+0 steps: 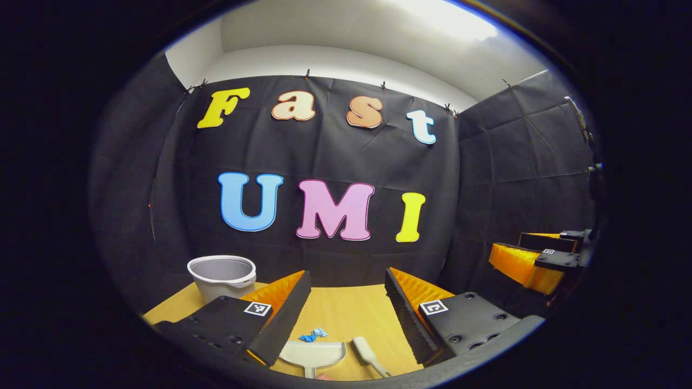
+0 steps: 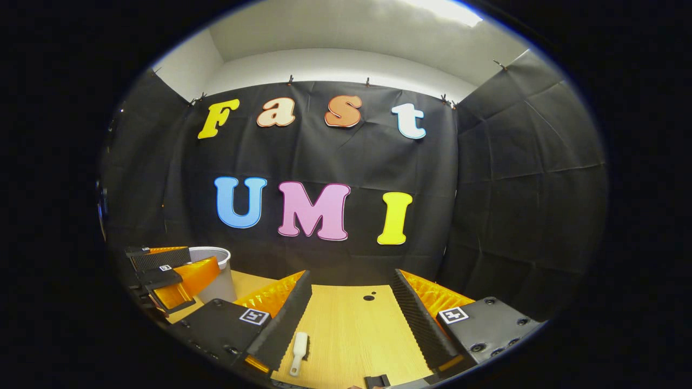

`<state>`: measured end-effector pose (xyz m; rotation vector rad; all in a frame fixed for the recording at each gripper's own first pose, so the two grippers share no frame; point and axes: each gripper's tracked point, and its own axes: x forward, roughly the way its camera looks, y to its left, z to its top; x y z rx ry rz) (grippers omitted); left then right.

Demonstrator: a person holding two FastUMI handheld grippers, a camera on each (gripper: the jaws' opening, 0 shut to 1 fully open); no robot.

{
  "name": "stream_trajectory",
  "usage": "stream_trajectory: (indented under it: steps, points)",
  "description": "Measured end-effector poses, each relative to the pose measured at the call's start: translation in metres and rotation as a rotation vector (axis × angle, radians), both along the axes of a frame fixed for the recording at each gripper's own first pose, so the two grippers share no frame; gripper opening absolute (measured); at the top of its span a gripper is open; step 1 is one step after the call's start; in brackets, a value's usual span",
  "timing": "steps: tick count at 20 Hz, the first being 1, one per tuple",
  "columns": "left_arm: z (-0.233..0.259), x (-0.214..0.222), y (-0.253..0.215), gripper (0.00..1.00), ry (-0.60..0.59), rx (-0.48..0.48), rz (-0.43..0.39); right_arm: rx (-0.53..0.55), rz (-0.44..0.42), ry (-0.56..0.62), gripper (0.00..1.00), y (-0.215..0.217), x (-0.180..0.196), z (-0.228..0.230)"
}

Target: Pick up the small broom and dustpan from the desktop, sweep the trash into the dustpan with the broom, and then empty the trash into the garbage bin.

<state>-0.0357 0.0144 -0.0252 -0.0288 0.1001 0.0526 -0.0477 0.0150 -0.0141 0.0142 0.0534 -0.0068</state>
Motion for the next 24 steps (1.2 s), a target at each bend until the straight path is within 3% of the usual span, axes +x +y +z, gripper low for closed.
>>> stream_trajectory:
  steps: [10,14,18,24]
  points:
    - [-0.006,-0.01,0.015,0.82,0.006,0.009,0.01,0.013,0.012,0.029,0.98,0.018,-0.003,-0.008]
    - [-0.027,-0.01,0.023,0.82,0.067,0.018,0.018,0.019,0.027,0.071,0.98,0.028,0.004,-0.02]
    - [-0.058,-0.016,0.042,0.82,0.154,0.029,0.04,0.029,0.073,0.184,0.98,0.053,0.017,-0.054]
    - [-0.105,-0.031,0.061,0.82,0.307,-0.038,0.076,0.099,0.131,0.429,0.98,0.087,0.031,-0.128]
